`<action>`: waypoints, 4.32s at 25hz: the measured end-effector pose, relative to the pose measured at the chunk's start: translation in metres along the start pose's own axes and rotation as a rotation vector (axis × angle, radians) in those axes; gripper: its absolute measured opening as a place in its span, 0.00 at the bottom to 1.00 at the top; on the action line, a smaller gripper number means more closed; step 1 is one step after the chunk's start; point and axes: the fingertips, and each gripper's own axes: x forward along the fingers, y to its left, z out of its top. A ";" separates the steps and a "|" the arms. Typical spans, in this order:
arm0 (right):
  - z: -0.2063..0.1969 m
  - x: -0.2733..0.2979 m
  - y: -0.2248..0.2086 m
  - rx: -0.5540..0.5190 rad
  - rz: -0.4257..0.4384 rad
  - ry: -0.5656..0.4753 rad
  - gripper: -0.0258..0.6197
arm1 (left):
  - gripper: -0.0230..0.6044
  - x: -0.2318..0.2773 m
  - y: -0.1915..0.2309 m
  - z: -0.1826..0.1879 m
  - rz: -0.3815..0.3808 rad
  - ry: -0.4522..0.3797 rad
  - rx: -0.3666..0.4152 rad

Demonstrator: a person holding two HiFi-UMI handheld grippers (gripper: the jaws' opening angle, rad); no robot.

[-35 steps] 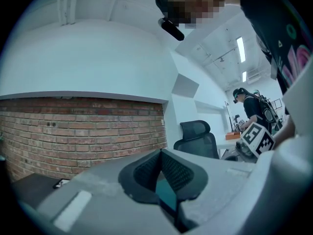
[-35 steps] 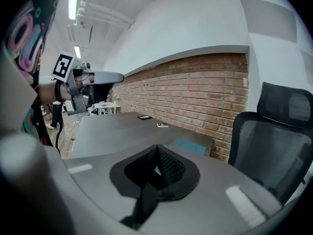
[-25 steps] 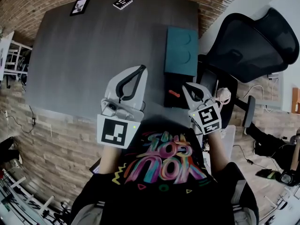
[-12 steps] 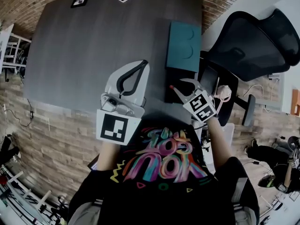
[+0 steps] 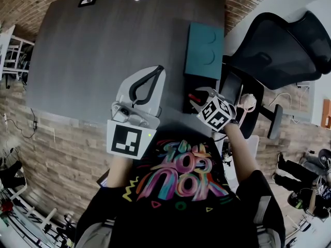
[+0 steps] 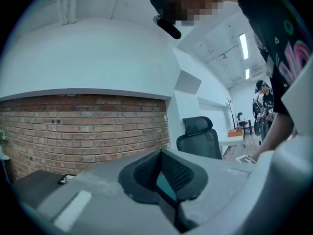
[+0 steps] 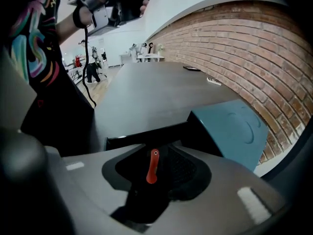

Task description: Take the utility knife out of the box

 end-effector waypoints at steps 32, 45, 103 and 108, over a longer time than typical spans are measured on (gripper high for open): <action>-0.026 0.030 0.008 -0.075 0.131 0.321 0.26 | 0.04 0.005 -0.007 -0.002 -0.027 -0.010 -0.007; -0.025 0.029 0.010 -0.099 0.116 0.298 0.13 | 0.04 0.008 -0.007 0.003 -0.026 -0.017 -0.003; 0.113 -0.252 -0.056 0.301 -0.462 -0.983 0.13 | 0.04 0.016 -0.020 -0.002 -0.078 0.009 -0.093; 0.107 -0.252 -0.055 0.321 -0.464 -0.991 0.13 | 0.04 0.019 -0.024 0.000 -0.091 0.014 -0.087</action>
